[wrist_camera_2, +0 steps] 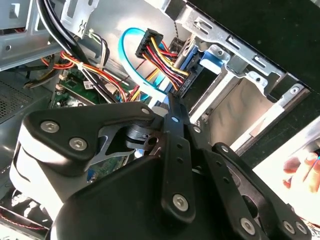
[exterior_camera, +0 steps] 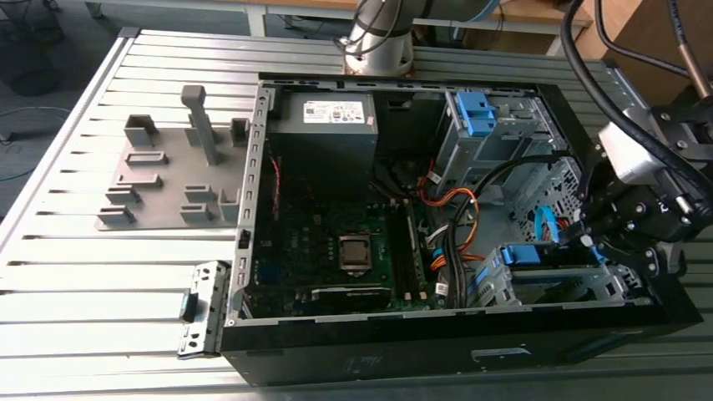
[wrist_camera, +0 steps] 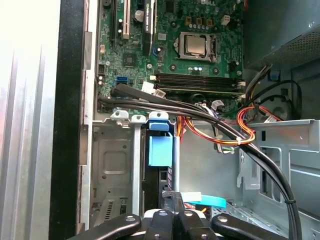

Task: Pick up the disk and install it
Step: 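Insert the second disk wire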

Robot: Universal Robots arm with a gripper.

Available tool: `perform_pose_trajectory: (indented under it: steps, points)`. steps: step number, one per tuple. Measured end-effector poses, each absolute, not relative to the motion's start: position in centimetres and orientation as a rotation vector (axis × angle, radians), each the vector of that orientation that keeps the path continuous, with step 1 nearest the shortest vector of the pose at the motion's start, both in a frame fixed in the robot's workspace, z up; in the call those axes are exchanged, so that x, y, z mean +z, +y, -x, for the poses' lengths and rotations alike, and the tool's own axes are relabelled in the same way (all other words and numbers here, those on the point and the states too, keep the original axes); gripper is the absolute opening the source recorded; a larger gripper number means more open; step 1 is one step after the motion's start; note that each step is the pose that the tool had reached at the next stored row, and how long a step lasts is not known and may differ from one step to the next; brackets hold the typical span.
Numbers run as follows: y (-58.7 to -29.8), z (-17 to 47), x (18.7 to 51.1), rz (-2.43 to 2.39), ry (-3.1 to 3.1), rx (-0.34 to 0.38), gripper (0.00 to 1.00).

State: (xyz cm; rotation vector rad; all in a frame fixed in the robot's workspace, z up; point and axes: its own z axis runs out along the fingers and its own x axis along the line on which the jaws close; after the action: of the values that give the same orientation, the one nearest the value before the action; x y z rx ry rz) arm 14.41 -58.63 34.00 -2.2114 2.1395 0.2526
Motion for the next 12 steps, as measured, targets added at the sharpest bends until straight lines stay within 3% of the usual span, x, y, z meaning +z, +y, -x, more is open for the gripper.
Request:
perform_pose_trajectory:
  steps: [12]
  points:
    - [-58.63,-14.94,32.97,2.219,2.151,0.286,0.11]
